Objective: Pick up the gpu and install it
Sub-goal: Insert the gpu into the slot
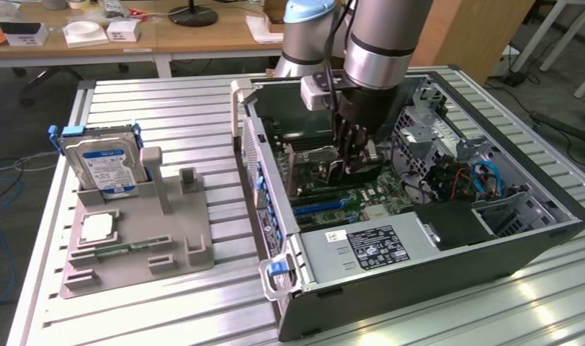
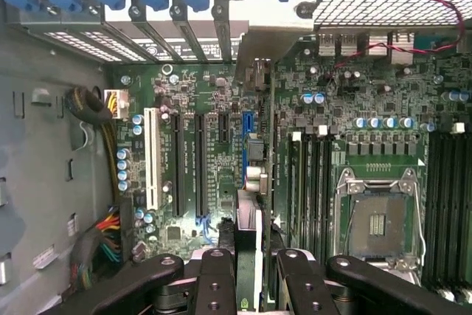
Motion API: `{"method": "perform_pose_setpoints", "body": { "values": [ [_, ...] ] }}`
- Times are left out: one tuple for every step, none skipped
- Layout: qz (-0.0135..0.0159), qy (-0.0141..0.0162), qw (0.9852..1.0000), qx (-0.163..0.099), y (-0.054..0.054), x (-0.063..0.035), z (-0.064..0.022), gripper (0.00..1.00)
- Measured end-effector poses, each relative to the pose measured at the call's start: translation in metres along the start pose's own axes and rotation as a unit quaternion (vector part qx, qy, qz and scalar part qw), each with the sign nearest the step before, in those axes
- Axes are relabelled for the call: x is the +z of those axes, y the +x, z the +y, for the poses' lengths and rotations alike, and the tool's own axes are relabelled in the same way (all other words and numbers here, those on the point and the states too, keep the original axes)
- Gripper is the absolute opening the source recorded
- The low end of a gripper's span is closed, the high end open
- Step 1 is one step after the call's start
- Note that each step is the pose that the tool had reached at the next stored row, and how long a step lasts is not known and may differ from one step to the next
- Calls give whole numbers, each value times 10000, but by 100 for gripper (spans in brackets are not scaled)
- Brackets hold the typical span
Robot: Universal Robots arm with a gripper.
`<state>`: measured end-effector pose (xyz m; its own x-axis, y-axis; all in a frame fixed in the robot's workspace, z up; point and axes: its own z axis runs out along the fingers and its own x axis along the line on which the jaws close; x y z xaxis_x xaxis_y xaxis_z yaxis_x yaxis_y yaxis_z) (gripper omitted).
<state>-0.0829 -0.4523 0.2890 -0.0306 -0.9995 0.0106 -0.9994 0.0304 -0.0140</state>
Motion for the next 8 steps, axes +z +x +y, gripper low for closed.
{"method": "perform_pose_setpoints", "body": {
  "values": [
    [1, 0, 10000, 0, 0, 11, 4, 27],
    [0, 0, 10000, 0, 2, 22, 7, 27],
    [0, 0, 10000, -1, 4, 30, 9, 27],
    [1, 0, 10000, -1, 6, 39, 13, 27],
    [1, 0, 10000, 0, 9, 47, 18, 27],
    [1, 0, 10000, 0, 12, 55, 22, 27],
    [0, 0, 10000, 0, 14, 63, 28, 27],
    [0, 0, 10000, 0, 15, 72, 31, 27]
  ]
}}
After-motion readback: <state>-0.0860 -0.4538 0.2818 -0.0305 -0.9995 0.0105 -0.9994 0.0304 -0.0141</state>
